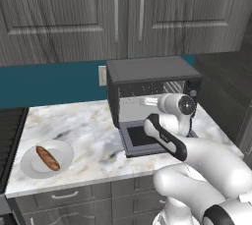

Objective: Pull the toaster oven rack outwards. Pick up the baguette from the plate and place it on the toaster oven rack. Close the toaster oven door fully and set the temperature to the lowest setting.

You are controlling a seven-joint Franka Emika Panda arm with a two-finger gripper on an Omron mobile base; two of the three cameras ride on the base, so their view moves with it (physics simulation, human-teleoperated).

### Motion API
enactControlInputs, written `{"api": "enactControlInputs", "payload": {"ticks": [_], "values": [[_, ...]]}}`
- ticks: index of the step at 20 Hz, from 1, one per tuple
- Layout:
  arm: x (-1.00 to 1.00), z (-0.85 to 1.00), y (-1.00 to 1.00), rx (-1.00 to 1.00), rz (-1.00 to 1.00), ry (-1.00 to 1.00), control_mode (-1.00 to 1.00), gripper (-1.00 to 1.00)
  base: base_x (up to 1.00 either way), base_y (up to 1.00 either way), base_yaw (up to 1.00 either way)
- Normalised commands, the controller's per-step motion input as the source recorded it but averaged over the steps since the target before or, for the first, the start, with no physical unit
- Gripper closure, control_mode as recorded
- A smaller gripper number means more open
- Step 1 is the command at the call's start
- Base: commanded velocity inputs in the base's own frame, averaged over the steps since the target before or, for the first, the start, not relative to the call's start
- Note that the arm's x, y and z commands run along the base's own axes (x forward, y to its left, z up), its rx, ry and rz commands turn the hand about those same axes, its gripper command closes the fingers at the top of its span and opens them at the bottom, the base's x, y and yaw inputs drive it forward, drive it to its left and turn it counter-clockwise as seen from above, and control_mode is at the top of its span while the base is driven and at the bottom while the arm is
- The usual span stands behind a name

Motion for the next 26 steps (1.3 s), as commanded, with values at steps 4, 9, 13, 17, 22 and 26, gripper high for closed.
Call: {"api": "enactControlInputs", "payload": {"ticks": [4,9,13,17,22,26], "values": [[0.1,-0.01,-0.15,0.0,0.0,0.0,-1.0,-1.0,0.0,0.0,0.0],[0.27,-0.02,-0.06,0.0,0.0,0.0,-1.0,-1.0,0.0,0.0,0.0],[0.28,-0.11,-0.02,0.03,0.0,0.0,-1.0,-1.0,0.0,0.0,0.0],[0.15,-0.21,-0.03,0.06,0.0,0.0,-1.0,-1.0,0.0,0.0,0.0],[0.15,-0.09,-0.03,0.08,0.0,-0.01,-1.0,-1.0,0.0,0.0,0.0],[0.23,0.0,-0.08,0.05,0.0,-0.01,-1.0,-1.0,0.0,0.0,0.0]]}}
